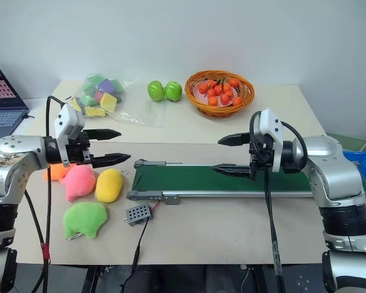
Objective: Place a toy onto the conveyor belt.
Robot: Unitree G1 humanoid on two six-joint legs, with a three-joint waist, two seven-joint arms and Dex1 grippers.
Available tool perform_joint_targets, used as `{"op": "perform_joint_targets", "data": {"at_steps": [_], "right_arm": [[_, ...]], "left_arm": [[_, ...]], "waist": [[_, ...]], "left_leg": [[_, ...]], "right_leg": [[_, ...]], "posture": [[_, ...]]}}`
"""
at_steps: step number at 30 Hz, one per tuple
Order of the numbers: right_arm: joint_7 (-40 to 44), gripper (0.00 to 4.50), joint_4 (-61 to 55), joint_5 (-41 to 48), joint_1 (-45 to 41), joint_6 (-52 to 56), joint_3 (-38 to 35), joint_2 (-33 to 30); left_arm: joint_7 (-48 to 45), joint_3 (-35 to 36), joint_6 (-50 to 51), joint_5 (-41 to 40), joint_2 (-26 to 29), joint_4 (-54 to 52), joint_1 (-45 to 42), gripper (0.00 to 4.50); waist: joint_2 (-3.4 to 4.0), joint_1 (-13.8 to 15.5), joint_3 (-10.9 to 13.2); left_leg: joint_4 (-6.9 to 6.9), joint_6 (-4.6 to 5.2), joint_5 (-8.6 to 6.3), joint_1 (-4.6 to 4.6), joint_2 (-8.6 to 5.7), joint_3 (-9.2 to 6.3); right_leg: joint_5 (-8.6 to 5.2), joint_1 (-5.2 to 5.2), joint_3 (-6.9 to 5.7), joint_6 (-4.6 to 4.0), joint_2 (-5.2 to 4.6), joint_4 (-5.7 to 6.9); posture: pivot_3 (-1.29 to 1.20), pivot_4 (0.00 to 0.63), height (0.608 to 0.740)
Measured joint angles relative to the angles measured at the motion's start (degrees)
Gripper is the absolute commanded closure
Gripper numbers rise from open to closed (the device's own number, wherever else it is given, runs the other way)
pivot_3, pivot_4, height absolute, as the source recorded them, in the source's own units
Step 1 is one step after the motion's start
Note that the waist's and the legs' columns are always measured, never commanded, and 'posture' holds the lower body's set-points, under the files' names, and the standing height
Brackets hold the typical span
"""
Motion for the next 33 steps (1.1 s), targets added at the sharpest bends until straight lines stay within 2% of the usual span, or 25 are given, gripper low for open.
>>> {"op": "perform_joint_targets", "data": {"at_steps": [12,18,25,29,33], "right_arm": [[0.3,0.0,0.6,-0.1,-0.1,-0.1,0.1,0.1],[0.8,0.0,2.4,-0.8,-1.0,-0.8,0.8,1.2],[2.4,0.0,4.9,-2.0,-3.0,-1.8,2.5,2.5],[3.1,0.0,6.5,-2.8,-4.4,-2.5,3.2,3.6],[4.2,0.0,7.3,-3.7,-4.9,-3.4,4.0,3.9]], "left_arm": [[3.6,2.7,-0.8,-0.2,-1.5,4.8,-0.8,0.06],[10.1,14.5,7.1,-3.2,-0.1,14.3,1.2,0.06],[21.1,21.5,2.1,0.9,0.1,23.9,5.6,0.06],[22.7,27.4,8.0,-3.2,0.0,25.3,8.1,0.06],[25.9,39.9,19.1,-12.8,-0.4,29.9,8.8,0.06]], "waist": [[0.0,-0.2,0.0],[0.0,-0.4,0.0],[0.01,-0.1,0.0],[-0.01,-0.1,0.0],[-0.01,-0.2,0.0]], "left_leg": [[0.0,0.0,0.0,0.02,0.01,0.0],[-0.02,0.0,0.0,0.03,0.0,0.0],[-0.03,-0.01,0.01,0.04,0.0,0.01],[-0.04,-0.01,0.01,0.03,0.01,0.0],[-0.04,-0.01,0.01,0.05,0.01,0.0]], "right_leg": [[0.0,0.0,0.0,0.0,0.01,0.02],[0.0,0.0,-0.01,0.0,-0.01,0.0],[0.0,-0.01,-0.05,0.0,-0.03,0.02],[0.0,-0.01,-0.06,0.0,-0.03,0.06],[0.0,-0.01,-0.07,0.0,-0.04,0.06]], "posture": [[0.0,0.15,0.738],[0.0,0.15,0.738],[0.0,0.15,0.738],[0.0,0.15,0.738],[0.0,0.15,0.738]]}}
